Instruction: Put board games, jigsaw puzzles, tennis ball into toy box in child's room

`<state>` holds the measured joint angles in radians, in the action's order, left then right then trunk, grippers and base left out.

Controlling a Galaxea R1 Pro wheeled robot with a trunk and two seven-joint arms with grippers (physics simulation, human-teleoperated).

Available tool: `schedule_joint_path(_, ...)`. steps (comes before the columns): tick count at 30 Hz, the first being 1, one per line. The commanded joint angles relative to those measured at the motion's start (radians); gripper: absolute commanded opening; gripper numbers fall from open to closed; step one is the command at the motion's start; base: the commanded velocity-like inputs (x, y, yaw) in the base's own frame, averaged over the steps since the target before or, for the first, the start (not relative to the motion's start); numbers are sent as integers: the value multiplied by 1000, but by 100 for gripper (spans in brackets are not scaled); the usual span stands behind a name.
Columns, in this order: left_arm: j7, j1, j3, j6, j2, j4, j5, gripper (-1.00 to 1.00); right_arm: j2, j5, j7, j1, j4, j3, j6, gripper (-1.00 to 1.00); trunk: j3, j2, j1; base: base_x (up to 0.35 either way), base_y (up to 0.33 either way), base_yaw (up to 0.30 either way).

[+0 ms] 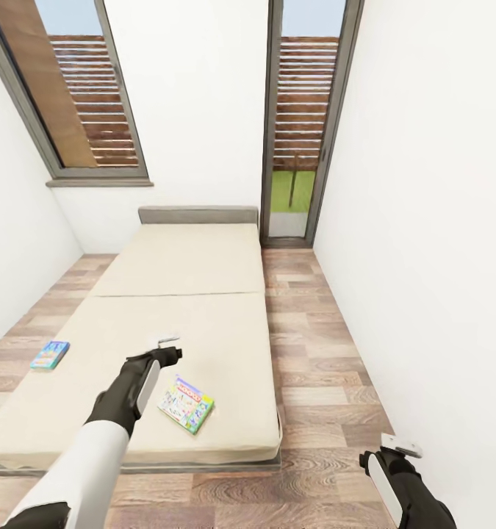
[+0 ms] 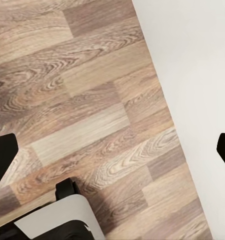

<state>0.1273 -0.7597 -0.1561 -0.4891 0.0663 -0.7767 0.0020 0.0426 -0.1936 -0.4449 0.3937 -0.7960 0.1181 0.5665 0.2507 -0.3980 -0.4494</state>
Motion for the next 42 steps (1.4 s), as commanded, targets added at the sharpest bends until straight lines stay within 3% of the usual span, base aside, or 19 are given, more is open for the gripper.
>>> schedule_joint_path(1,2,0,-3,-21,1,-20,1,100,0,-10,-8,1,-2,-1,3,100,4,-2,-1,0,0,0)
schedule_joint_path(6,0,1,-3,-142,1,-116,3,100,0,-10,-8,1,-2,-2,3,100,12,-2,-1,0,0,0)
schedule_joint_path(14,1,2,-4,-202,1,-147,4,100,0,-9,-8,1,-2,-3,3,100,24,-2,-1,0,0,0)
schedule_joint_path(42,7,2,-4,-211,1,-144,3,100,0,-9,-8,1,-1,-3,3,100,69,-2,-1,0,0,0)
